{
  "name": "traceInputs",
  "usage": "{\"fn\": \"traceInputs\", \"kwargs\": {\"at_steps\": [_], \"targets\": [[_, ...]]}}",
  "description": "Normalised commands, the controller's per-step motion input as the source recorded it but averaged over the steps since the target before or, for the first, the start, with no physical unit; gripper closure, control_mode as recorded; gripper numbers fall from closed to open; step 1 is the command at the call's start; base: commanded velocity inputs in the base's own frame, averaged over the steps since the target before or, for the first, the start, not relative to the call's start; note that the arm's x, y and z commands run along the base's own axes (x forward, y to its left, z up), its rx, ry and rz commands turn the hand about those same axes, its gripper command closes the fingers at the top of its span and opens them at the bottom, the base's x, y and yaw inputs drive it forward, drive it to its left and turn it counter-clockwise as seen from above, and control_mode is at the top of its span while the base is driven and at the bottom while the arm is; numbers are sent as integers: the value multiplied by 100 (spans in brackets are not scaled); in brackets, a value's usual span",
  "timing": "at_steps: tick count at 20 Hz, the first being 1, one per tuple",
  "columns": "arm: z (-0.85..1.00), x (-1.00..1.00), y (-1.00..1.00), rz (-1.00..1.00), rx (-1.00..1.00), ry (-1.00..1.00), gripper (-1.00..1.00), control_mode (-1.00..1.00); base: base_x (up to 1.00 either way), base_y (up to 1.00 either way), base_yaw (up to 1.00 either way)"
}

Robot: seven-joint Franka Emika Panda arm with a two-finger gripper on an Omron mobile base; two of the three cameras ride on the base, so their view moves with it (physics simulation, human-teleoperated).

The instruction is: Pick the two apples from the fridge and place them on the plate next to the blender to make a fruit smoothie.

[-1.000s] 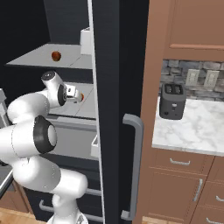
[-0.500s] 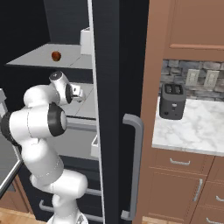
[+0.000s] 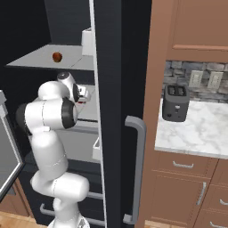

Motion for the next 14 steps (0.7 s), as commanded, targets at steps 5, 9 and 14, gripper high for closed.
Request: {"fn": "traceInputs", "kwargs": {"at_steps": [5, 9, 14], "targets": [[-20, 40, 0, 0, 0, 3, -100, -100, 0, 0, 0], [-16, 44, 0, -1, 0, 2, -100, -100, 0, 0, 0], [-16, 40, 0, -1, 0, 1, -100, -100, 0, 0, 0]]}}
